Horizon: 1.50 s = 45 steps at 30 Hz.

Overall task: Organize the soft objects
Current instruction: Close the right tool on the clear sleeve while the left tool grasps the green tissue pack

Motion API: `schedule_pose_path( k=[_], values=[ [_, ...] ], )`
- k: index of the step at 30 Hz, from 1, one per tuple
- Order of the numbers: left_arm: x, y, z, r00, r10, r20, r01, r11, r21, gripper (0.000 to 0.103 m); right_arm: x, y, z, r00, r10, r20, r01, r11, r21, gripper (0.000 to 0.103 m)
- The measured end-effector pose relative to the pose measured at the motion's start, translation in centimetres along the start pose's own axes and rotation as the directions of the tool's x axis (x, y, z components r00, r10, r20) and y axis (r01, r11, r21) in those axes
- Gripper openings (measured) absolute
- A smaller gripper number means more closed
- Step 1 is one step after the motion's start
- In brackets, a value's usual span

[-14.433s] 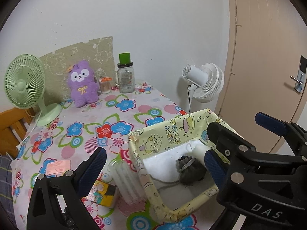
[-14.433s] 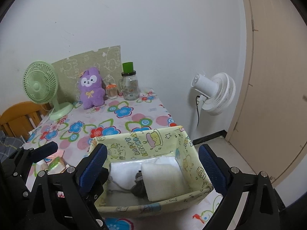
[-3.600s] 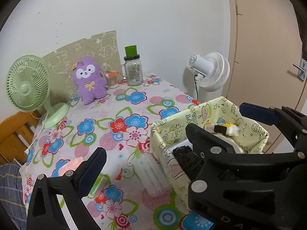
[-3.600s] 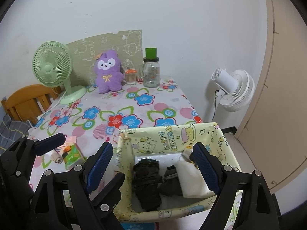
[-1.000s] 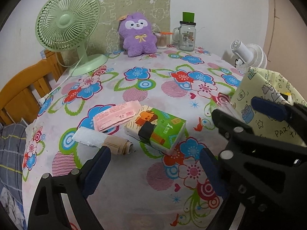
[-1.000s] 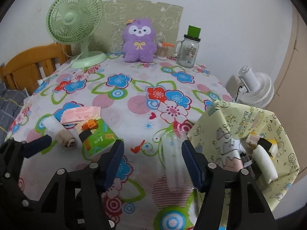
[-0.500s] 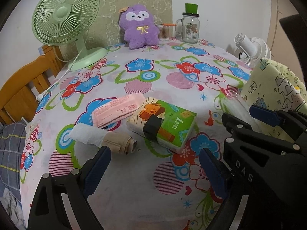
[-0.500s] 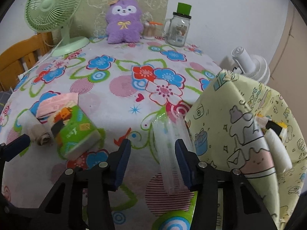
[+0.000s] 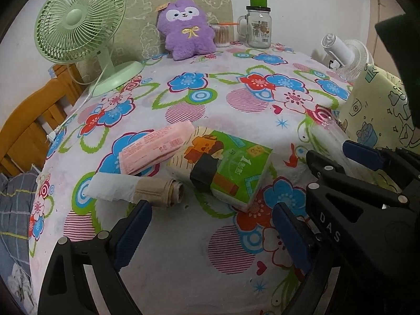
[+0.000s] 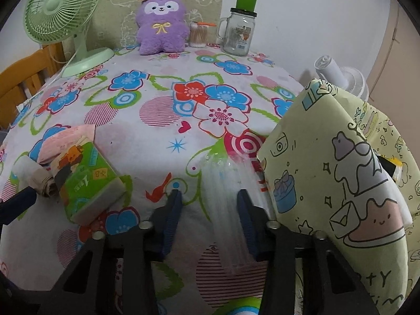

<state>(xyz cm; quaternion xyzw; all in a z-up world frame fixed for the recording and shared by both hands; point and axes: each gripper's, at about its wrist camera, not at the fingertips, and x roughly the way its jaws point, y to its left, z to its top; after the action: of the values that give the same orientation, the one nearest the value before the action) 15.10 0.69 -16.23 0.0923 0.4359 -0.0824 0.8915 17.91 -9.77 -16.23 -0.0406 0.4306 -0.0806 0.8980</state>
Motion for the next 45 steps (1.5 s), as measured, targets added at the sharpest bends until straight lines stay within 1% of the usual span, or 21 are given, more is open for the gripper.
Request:
schedule_pose_path(
  k=[2, 7, 9, 10, 12, 21, 26, 32, 37, 38, 39, 40, 42, 45],
  values=[
    [0.2, 0.0, 0.1, 1.000, 0.000, -0.005, 0.000, 1.000, 0.000, 0.094, 0.0, -0.2, -0.1, 1.000, -0.015, 0.004, 0.015, 1.000, 0.003, 0.026],
    [0.2, 0.1, 0.1, 1.000, -0.001, -0.003, 0.001, 1.000, -0.014, 0.094, 0.0, -0.7, 0.0, 1.000, 0.008, 0.013, -0.008, 1.000, 0.026, 0.021],
    [0.2, 0.3, 0.1, 1.000, 0.005, -0.004, -0.005, 1.000, -0.020, 0.094, -0.2, -0.7, 0.0, 0.999, 0.035, 0.014, -0.035, 0.999, 0.030, 0.018],
    [0.2, 0.4, 0.1, 1.000, 0.007, -0.005, -0.007, 1.000, -0.022, 0.094, -0.3, -0.6, 0.0, 0.999, 0.048, 0.018, -0.049, 0.998, 0.032, 0.013],
    [0.1, 0.6, 0.2, 1.000, 0.010, -0.002, -0.010, 1.000, -0.029, 0.094, -0.6, -0.4, 0.1, 0.996, 0.090, 0.021, -0.090, 0.995, 0.033, 0.013],
    [0.1, 0.9, 0.7, 1.000, 0.017, 0.003, -0.016, 0.999, -0.039, 0.094, -0.8, 0.2, 1.4, 0.986, 0.161, 0.030, -0.162, 0.986, 0.028, 0.012],
    [0.4, 0.8, 1.7, 1.000, 0.029, 0.008, -0.029, 0.999, -0.028, 0.094, -0.4, 0.3, 2.2, 0.982, 0.185, 0.026, -0.186, 0.982, 0.032, 0.012],
    [1.2, 0.5, 2.7, 1.000, 0.018, 0.000, -0.018, 1.000, -0.017, 0.094, 0.3, 0.2, 2.9, 0.978, 0.206, 0.006, -0.206, 0.978, 0.032, 0.012],
    [1.8, 0.3, 3.3, 1.000, -0.007, -0.004, 0.007, 1.000, -0.014, 0.094, 0.7, 0.1, 3.1, 0.976, 0.219, -0.007, -0.218, 0.975, 0.034, 0.012],
    [1.9, 0.2, 3.4, 1.000, -0.015, -0.003, 0.015, 1.000, -0.015, 0.093, 0.8, 0.2, 3.1, 0.975, 0.221, -0.011, -0.220, 0.975, 0.033, 0.012],
    [2.0, 0.1, 3.5, 1.000, -0.024, -0.003, 0.023, 1.000, -0.016, 0.089, 0.8, 0.2, 3.1, 0.975, 0.221, -0.012, -0.221, 0.975, 0.033, 0.012],
    [2.2, 0.0, 3.5, 0.999, -0.038, -0.006, 0.038, 0.999, -0.017, 0.082, 0.9, 0.2, 3.1, 0.975, 0.222, -0.014, -0.222, 0.975, 0.031, 0.012],
    [2.3, -0.1, 3.5, 0.998, -0.058, -0.002, 0.058, 0.998, -0.014, 0.081, 0.8, 0.3, 3.1, 0.975, 0.222, -0.014, -0.221, 0.975, 0.029, 0.012],
    [2.1, -0.2, 3.4, 0.998, -0.061, 0.013, 0.061, 0.998, -0.006, 0.080, 0.8, 0.2, 3.0, 0.975, 0.220, -0.010, -0.220, 0.975, 0.030, 0.012]
  ],
)
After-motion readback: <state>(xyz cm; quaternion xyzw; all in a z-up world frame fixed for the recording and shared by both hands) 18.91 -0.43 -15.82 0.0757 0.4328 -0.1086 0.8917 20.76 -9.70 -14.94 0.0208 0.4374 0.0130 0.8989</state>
